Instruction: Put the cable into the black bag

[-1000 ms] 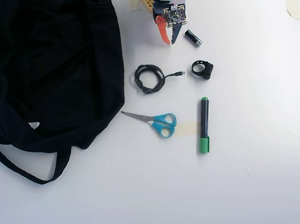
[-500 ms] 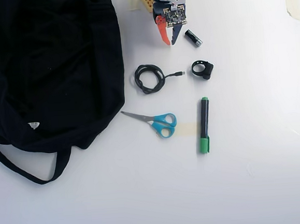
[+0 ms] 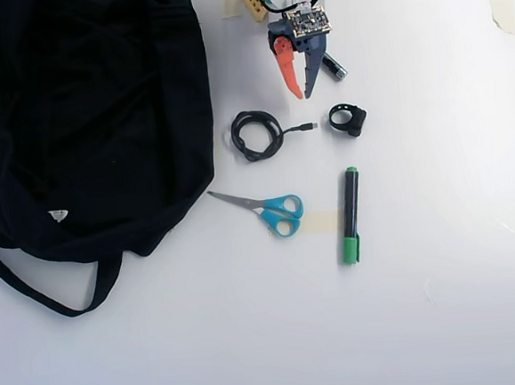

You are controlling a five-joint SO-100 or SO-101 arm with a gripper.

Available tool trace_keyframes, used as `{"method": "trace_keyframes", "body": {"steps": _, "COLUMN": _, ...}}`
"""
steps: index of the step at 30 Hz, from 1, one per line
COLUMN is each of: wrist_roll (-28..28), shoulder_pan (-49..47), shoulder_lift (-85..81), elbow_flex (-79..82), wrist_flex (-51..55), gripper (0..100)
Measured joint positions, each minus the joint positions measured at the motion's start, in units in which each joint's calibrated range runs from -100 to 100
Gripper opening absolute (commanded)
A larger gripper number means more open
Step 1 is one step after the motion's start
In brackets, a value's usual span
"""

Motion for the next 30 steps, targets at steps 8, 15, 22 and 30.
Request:
{"method": "trace_keyframes", "body": {"steps": 8, "wrist_roll": 0.0, "shoulder_pan": -0.9, "shoulder_lift": 8.0, "elbow_flex": -2.8, "wrist_flex": -22.4, "gripper": 2}}
{"method": "trace_keyframes", "body": {"steps": 15, "wrist_roll": 0.0, "shoulder_pan": -0.9, "shoulder_lift": 19.3, "elbow_flex": -6.6, "wrist_flex": -40.4, "gripper": 2}}
{"method": "trace_keyframes", "body": {"steps": 22, "wrist_roll": 0.0, "shoulder_pan": -0.9, "shoulder_lift": 33.5, "elbow_flex": -16.4, "wrist_flex": -53.1, "gripper": 2}}
{"method": "trace_keyframes", "body": {"steps": 30, "wrist_roll": 0.0, "shoulder_pan": 0.6, "shoulder_lift": 48.6, "elbow_flex": -33.2, "wrist_flex": -57.1, "gripper": 2}}
